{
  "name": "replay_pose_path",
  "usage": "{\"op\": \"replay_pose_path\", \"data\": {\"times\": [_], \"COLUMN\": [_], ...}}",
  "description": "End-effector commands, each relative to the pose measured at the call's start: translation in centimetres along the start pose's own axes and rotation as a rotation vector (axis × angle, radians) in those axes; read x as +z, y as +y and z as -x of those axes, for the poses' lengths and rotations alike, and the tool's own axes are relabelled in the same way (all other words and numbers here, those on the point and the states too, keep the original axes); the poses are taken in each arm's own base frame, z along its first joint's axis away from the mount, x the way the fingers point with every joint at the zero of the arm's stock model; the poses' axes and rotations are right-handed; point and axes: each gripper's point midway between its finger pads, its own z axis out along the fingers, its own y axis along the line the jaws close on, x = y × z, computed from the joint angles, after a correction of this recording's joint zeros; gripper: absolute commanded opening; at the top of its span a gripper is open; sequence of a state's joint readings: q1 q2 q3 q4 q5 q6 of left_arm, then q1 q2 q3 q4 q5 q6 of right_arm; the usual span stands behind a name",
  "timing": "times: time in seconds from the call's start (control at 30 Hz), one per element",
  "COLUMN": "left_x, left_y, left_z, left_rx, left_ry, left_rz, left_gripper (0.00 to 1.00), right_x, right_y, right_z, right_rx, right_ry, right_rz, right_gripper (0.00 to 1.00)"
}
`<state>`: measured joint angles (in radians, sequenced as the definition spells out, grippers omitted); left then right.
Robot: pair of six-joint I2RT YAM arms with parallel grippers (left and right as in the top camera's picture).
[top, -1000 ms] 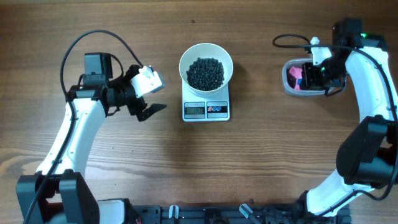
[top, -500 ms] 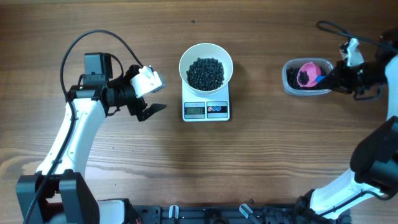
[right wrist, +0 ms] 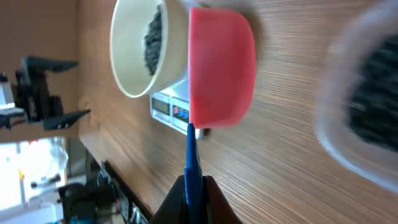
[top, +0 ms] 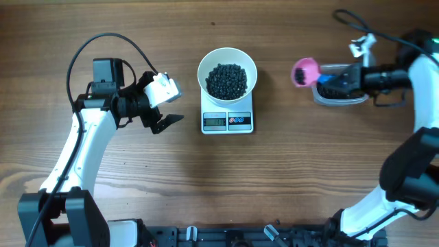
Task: Scoop item into bowl and weigh 150g on scale
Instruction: 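Carry the scoop to the bowl and pour beans in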
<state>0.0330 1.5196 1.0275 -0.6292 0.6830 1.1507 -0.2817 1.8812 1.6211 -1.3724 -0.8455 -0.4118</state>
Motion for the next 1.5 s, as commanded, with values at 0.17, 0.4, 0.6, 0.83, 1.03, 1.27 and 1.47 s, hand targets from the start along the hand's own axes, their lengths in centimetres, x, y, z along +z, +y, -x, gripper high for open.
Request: {"op": "replay_pose_path", "data": {"times": [0.17, 0.4, 0.6, 0.83, 1.03, 1.27, 1.47], "left_x": [0.1, 0.1, 0.1, 0.1, 0.1, 0.1, 0.1], "left_y": [-0.1, -0.1, -0.1, -0.1, -0.1, -0.1, -0.1], "left_z": [0.0, 0.0, 0.0, 0.0, 0.0, 0.0, 0.0], "left_rx": [0.011, 0.011, 0.011, 0.011, 0.011, 0.011, 0.011], "left_ry": [-0.016, -0.016, -0.016, -0.016, -0.016, -0.016, -0.016], "left_rz": [-0.012, -0.012, -0.012, -0.012, -0.012, -0.012, -0.012], "left_gripper": [1.00, 1.00, 1.00, 1.00, 1.00, 1.00, 1.00], "right_x": [2.4, 6.9, 9.3, 10.1, 10.6, 10.7, 10.9], "right_y": [9.2, 12.5, 13.2, 13.4, 14.2, 14.3, 14.7], "right_z": [3.7, 3.8, 4.3, 4.5, 4.9, 5.0, 4.7], "right_rx": [-0.221, -0.350, -0.457, -0.543, -0.594, -0.594, -0.578], "right_ry": [0.015, 0.069, 0.052, 0.038, 0.023, 0.020, 0.022], "right_rz": [-0.028, -0.223, -0.423, -0.574, -0.562, -0.561, -0.517], "right_gripper": [0.04, 0.04, 0.04, 0.04, 0.04, 0.04, 0.04]}}
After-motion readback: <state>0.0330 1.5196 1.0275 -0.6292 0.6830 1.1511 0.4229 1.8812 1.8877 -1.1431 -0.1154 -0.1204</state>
